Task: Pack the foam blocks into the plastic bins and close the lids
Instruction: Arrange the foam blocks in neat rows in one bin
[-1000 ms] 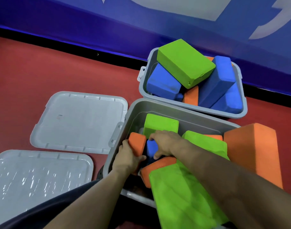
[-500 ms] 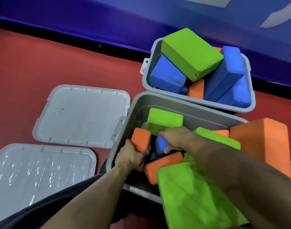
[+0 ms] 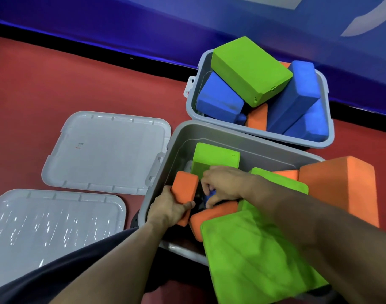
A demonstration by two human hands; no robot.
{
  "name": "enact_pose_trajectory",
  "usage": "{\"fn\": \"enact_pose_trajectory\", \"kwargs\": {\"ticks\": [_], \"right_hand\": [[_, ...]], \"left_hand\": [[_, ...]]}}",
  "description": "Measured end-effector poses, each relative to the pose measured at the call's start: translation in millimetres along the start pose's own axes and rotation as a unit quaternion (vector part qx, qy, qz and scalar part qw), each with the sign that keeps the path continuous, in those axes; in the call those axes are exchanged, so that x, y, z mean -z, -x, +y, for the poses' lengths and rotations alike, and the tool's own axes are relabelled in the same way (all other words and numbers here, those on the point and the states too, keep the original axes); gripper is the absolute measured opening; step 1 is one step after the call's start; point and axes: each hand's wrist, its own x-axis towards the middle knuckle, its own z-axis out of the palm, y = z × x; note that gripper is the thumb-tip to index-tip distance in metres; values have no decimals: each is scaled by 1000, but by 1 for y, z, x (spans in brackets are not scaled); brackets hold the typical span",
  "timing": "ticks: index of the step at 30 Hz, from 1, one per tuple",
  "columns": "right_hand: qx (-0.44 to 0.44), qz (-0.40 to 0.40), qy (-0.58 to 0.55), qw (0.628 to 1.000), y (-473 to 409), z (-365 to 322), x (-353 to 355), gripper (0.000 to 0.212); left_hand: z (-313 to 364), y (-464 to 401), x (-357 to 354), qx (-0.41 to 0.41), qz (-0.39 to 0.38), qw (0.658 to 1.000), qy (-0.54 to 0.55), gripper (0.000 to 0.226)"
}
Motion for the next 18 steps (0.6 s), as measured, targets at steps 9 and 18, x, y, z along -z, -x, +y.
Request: {"fn": "enact_pose_trajectory", "kwargs": {"ticks": [9,18], "right_hand": [[72,-139,53,986,-12,-31,-17,50],[36,-181,107,977,-20,-15,-20,53]], "left_hand": [[-3,-3,-4,1,-14,1000,-2,77],[-9,-8,-8,-4,-1,1000,30,83]]}}
